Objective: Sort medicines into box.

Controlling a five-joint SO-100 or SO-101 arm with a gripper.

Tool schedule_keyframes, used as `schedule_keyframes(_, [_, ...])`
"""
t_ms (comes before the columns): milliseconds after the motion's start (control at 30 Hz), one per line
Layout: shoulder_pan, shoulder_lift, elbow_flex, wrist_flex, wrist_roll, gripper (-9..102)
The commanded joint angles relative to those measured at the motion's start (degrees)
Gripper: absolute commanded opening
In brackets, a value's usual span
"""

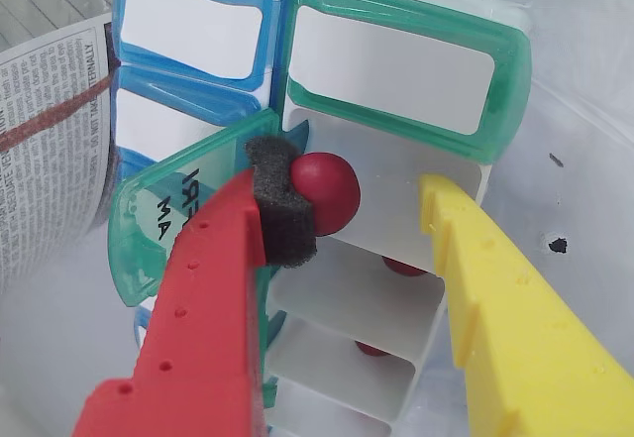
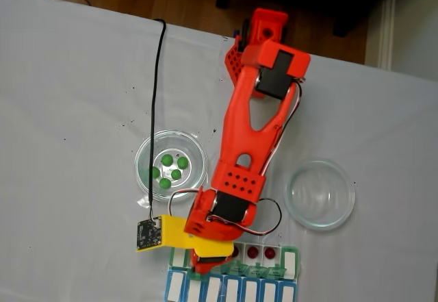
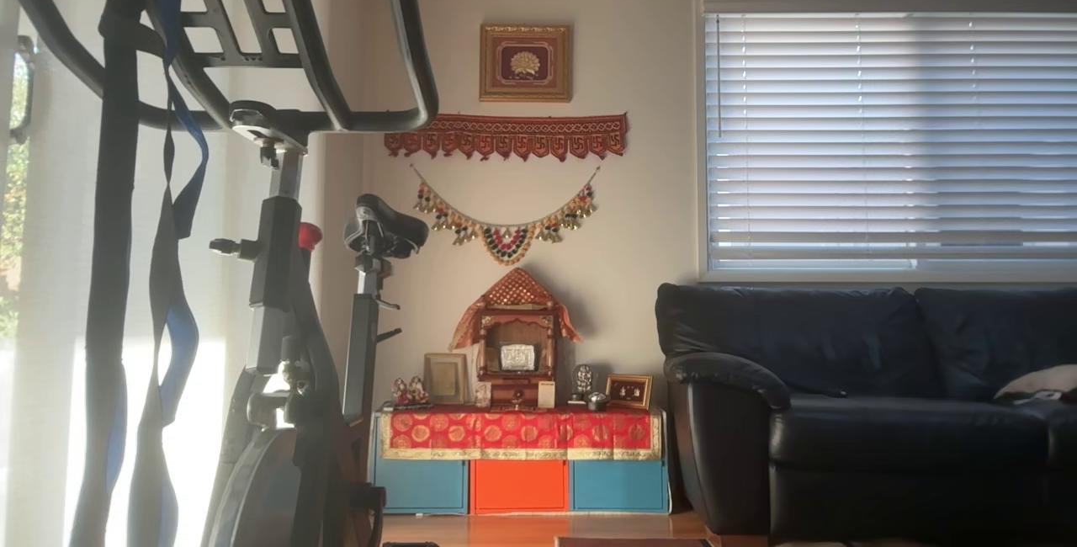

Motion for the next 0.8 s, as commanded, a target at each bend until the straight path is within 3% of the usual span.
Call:
schedule_keyframes(0, [-1.2, 2.3, -2.8, 0.4, -0.5, 22])
schedule_keyframes(400, [-1.1, 2.1, -4.2, 3.0, -1.7, 26])
schedule_keyframes(567, [-1.1, 2.1, -4.0, 3.2, -1.8, 17])
schedule_keyframes(767, [-1.2, 2.1, -4.0, 3.2, -1.8, 23])
